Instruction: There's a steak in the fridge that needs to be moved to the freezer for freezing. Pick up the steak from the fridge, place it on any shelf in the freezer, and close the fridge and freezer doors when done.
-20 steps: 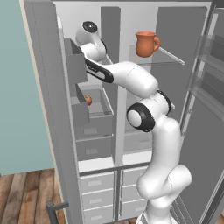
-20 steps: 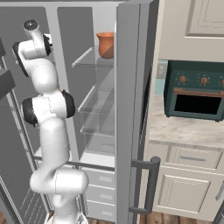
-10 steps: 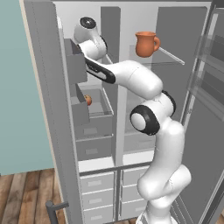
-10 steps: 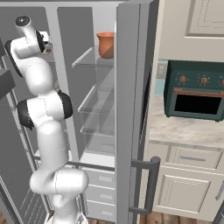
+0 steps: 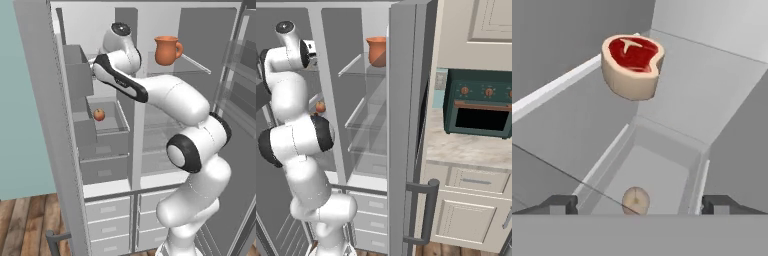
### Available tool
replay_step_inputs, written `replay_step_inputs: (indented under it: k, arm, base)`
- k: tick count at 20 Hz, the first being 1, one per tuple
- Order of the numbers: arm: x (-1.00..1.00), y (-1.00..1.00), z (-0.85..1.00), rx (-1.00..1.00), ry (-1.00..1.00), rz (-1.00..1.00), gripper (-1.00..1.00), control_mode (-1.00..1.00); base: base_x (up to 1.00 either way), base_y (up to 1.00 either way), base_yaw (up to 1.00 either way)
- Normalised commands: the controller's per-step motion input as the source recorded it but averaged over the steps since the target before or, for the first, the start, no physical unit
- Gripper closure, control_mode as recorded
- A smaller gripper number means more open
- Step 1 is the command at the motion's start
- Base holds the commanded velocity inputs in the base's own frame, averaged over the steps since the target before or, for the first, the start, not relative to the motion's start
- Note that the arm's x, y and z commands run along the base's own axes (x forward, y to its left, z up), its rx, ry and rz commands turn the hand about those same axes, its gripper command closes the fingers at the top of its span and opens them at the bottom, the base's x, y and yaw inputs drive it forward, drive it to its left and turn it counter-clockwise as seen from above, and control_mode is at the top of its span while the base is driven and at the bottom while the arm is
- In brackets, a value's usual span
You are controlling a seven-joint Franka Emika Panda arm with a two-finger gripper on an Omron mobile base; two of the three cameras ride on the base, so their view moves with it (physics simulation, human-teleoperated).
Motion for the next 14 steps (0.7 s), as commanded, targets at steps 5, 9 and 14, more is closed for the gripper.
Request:
replay_step_inputs:
  k: [5, 9, 14]
  arm:
    - [-1.00, -0.03, -0.01, 0.07, -0.11, 0.00, -1.00, -1.00]
    - [-1.00, -0.23, 0.16, 0.06, -0.01, 0.00, -1.00, -1.00]
    - [-1.00, -0.56, 0.24, 0.05, 0.00, 0.00, -1.00, -1.00]
  base:
    - [0.00, 0.00, 0.00]
    - [0.00, 0.00, 0.00]
    - [0.00, 0.00, 0.00]
